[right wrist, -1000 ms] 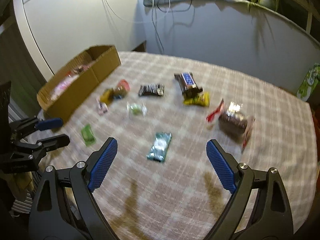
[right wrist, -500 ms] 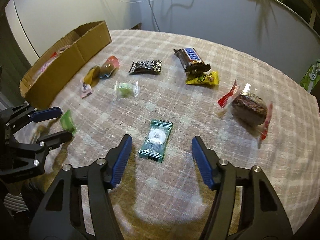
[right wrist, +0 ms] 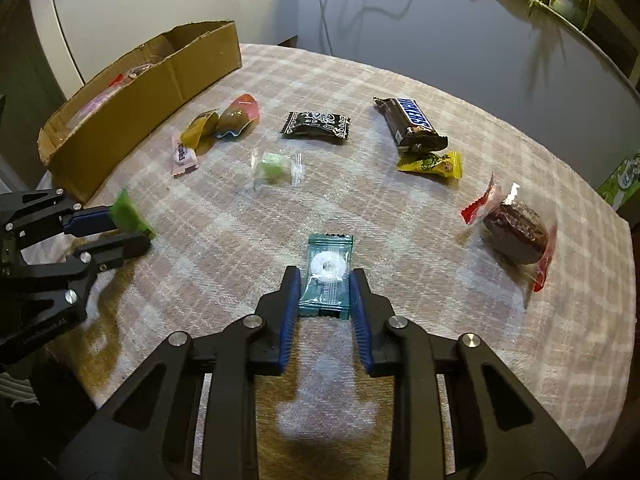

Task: Organize snacks
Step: 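Grasp the green candy with the left tool while the right tool grasps the teal mint pack, then carry the green candy and teal mint pack into the box with both tools and release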

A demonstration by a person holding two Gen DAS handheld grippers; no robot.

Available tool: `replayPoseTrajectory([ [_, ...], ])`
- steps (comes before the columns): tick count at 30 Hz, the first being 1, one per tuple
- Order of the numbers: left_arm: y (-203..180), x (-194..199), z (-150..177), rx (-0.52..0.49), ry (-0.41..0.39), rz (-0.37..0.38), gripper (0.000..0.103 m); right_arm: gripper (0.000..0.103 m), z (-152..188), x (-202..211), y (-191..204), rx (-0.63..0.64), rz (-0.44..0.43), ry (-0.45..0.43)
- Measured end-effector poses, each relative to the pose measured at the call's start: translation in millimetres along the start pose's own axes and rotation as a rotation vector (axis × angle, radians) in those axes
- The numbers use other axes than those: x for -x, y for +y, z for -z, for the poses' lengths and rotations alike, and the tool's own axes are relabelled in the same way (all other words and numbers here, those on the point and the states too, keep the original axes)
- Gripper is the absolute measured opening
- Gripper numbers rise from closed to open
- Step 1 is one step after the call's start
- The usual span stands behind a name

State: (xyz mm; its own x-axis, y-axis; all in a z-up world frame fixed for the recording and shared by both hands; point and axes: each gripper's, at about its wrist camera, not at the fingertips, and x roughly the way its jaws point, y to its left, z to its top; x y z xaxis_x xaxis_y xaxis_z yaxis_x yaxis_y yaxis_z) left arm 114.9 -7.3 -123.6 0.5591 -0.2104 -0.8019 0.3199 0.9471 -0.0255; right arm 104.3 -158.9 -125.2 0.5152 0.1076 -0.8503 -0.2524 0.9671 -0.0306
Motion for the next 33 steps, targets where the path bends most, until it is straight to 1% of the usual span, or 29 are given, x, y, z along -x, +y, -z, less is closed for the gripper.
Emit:
replayPoseTrajectory([
  [3,1.1,0.6,1.0,0.006,0.0,0.005,0.011,0.026,0.8,0.5,-0.7,-0.009,-0.007,-0.001],
  [5,1.8,1.4,1.0,0.016,-0.002,0.011,0.008,0.026,1.0,0.7,-1.2,-0.017,-0.012,-0.004],
  [9,8.2,4.4,0.4,0.065,-0.01,0.04,0.006,0.026,3.5,4.2,-4.0,-0.031,-0.024,-0.016],
  [18,16.7,24.5,-5.0,0.108,-0.058,0.055,0.005,0.026,4.2,19.4,-16.7,-0.076,-0.046,-0.054],
  [21,16.8,28.3,-8.0,0.093,-0.065,0.059,0.005,0.026,2.8,25.2,-18.2,-0.076,-0.039,-0.066],
  [24,15.0,20.3,-7.9,0.076,-0.042,0.055,0.005,0.026,1.7,25.3,-17.1,-0.067,-0.029,-0.069],
  [27,12.7,7.1,-7.0,0.07,-0.013,0.065,0.005,0.026,2.2,25.4,-16.5,-0.073,-0.04,-0.067],
  [28,11.9,4.1,-7.5,0.068,-0.011,0.071,0.006,0.026,2.6,24.9,-16.1,-0.072,-0.041,-0.067],
  [29,10.9,0.1,-9.4,0.07,-0.008,0.074,0.009,0.026,3.0,24.4,-16.1,-0.072,-0.042,-0.066],
  [30,10.7,-1.7,-10.7,0.076,-0.014,0.076,0.01,0.026,3.2,24.5,-15.2,-0.071,-0.044,-0.065],
  [31,10.5,-3.7,-12.4,0.082,-0.02,0.075,0.009,0.026,4.1,24.5,-15.0,-0.071,-0.044,-0.064],
  [32,11.2,-6.2,-14.4,0.095,-0.021,0.066,0.004,0.026,4.8,23.8,-15.7,-0.07,-0.043,-0.064],
  [33,13.2,-8.6,-16.1,0.115,-0.017,0.058,0.004,0.026,4.8,24.0,-16.1,-0.072,-0.042,-0.064],
])
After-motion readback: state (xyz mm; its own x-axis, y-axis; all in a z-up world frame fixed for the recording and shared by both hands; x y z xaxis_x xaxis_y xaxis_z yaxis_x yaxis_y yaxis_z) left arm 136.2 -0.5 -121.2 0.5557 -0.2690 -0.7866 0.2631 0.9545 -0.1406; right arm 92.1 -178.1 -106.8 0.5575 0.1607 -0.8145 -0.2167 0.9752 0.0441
